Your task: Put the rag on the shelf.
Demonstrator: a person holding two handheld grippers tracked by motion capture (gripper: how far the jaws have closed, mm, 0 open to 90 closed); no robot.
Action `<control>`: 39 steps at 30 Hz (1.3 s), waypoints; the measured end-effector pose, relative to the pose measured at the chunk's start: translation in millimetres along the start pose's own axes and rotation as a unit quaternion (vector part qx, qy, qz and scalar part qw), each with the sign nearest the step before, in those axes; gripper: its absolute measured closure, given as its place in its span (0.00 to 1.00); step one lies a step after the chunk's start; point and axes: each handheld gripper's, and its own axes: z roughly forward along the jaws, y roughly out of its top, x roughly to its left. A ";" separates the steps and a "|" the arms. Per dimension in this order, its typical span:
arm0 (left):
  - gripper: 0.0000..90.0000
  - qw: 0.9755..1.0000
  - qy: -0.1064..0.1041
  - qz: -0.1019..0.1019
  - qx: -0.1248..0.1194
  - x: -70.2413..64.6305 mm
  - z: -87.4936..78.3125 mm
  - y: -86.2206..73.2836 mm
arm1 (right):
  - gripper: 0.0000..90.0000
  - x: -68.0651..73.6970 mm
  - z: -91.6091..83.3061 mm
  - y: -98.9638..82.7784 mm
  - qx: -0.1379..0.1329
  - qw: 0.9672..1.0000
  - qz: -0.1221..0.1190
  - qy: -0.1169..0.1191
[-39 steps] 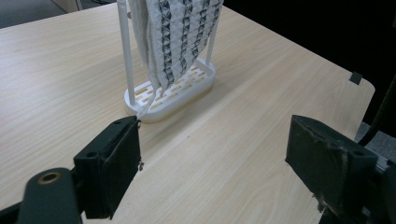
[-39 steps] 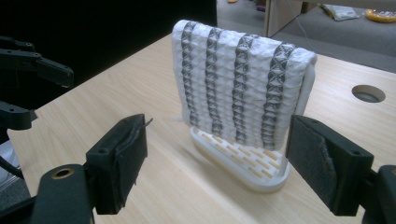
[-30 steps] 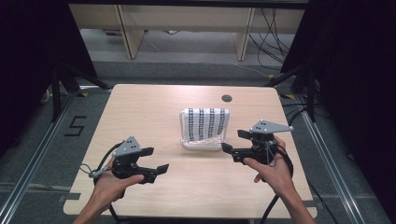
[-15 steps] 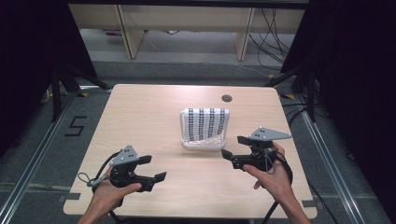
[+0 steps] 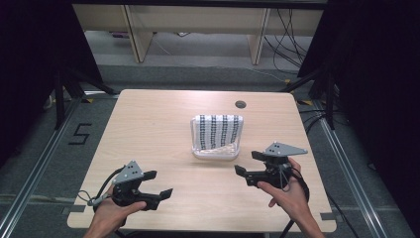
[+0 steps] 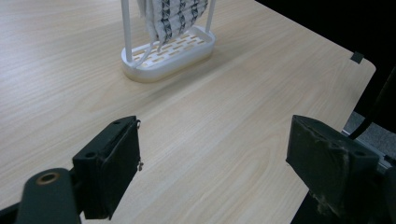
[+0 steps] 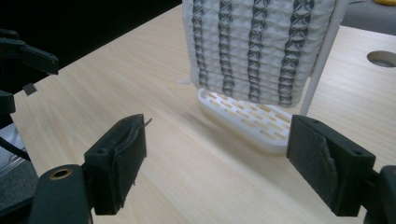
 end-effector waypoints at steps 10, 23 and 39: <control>0.19 1.000 -0.003 -0.008 0.004 0.5 0.7 -16.1 | 0.24 3.0 2.0 -10.8 0.007 1.000 0.011 0.006; 0.19 1.000 0.005 -0.020 -0.006 1.7 -0.6 -30.0 | 0.23 -2.6 6.1 -31.3 0.011 1.000 0.014 0.008; 0.18 1.000 0.002 -0.025 0.003 -3.5 5.9 -49.5 | 0.22 -1.8 13.5 -59.3 0.019 0.999 0.025 0.010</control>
